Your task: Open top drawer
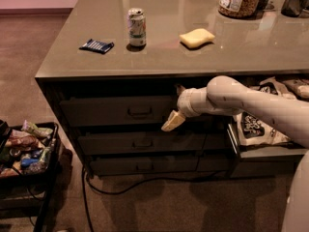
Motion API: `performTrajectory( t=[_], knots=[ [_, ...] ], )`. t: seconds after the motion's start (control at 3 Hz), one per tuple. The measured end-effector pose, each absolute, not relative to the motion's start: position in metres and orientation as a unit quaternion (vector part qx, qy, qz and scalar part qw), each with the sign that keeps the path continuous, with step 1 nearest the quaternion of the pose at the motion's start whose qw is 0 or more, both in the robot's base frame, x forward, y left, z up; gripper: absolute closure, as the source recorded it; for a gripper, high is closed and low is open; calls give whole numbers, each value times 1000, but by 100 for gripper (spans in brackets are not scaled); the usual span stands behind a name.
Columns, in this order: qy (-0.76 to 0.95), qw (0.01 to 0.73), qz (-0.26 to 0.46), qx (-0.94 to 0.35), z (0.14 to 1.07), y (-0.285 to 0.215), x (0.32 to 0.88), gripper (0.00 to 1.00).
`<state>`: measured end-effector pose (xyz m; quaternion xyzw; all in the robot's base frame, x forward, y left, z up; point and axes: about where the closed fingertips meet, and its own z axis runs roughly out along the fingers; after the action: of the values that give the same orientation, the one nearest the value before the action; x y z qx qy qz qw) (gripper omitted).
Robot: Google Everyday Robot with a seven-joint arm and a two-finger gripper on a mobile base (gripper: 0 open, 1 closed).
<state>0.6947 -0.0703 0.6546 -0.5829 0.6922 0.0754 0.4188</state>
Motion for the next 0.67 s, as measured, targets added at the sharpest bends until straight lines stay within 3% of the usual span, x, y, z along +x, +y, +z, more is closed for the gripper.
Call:
performTrajectory(
  t=[0.67],
  knots=[
    [695,411,66,-587,654,-66,717,0]
  ],
)
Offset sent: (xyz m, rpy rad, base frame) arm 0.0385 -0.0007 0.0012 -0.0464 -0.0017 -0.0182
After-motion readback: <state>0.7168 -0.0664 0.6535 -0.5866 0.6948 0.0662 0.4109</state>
